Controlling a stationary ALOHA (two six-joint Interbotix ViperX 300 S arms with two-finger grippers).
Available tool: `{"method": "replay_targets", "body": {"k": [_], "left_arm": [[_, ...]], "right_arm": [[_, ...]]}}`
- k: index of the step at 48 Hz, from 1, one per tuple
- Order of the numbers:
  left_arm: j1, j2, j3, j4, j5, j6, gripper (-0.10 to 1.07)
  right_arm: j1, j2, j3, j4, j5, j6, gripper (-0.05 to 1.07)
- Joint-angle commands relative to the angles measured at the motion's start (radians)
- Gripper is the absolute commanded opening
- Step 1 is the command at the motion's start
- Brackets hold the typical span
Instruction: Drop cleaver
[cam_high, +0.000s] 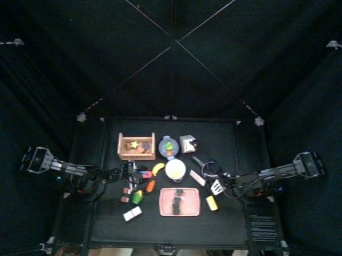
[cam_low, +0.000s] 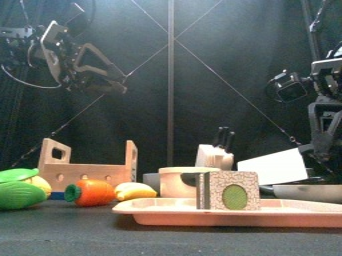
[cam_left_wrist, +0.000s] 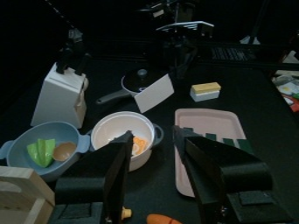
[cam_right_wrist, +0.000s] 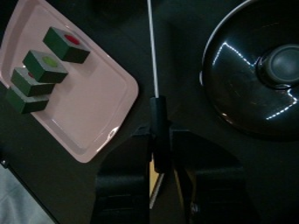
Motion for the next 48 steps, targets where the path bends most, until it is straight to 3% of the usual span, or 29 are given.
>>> {"method": "replay_targets", "body": {"k": [1, 38, 48], "left_arm": [[0.002, 0.002, -0.012, 0.002, -0.003, -0.002, 0.80], [0.000, 0.000, 0.002, -0.008, -0.003, -0.003, 0.80], [0.000, 0.000, 0.003, -0.008, -0.003, -0.003, 0.80]], "right_arm": [[-0.006, 0.006, -0.011, -0.005, -0.031, -0.003, 0.51], [-0.015, 0.064, -0.011, 0.002, -0.029, 0.002, 0.52], [-0.015, 0.064, -0.009, 0.003, -0.026, 0.002, 0.65]]}}
